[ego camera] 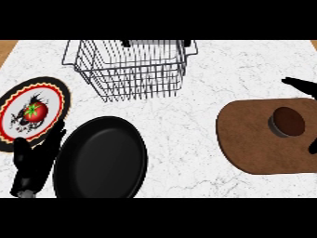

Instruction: Pick the cupcake from the cutting board and place it in the basket

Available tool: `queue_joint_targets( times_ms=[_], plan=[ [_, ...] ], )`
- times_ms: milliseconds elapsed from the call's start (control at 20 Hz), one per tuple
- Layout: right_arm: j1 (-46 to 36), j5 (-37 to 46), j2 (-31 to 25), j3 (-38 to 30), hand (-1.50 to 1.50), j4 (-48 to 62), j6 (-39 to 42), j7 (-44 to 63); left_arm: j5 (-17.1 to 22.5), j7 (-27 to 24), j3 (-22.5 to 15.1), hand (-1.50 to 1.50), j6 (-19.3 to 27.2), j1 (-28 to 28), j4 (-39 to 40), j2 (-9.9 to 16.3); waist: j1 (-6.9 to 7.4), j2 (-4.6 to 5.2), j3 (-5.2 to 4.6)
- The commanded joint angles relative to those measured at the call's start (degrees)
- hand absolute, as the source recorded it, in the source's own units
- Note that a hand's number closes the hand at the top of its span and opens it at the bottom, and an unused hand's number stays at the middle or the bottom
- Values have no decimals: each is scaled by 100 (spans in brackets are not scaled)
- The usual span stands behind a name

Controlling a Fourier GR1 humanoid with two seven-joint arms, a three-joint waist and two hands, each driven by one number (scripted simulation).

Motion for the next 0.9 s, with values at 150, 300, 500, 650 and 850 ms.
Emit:
queue_joint_targets(
  times_ms=[150,300,500,650,850],
  plan=[
    [-246,471,373,159,-150,429,-75,-103,-103,203,-109,0,-40,132,523,-198,2,66,-76],
    [-305,707,323,279,-150,685,57,-92,-35,208,37,0,-158,-4,648,-115,18,78,-77],
    [-223,769,301,274,-150,581,246,-33,-166,205,-81,0,-26,96,622,-316,-35,62,-78],
    [-260,951,494,287,-150,860,55,-112,-277,158,-126,0,-28,273,514,-306,-5,62,-76],
    [-315,1085,772,312,-150,1054,-69,-235,-157,-23,96,0,-195,146,698,-276,-17,65,-78]
  ],
)
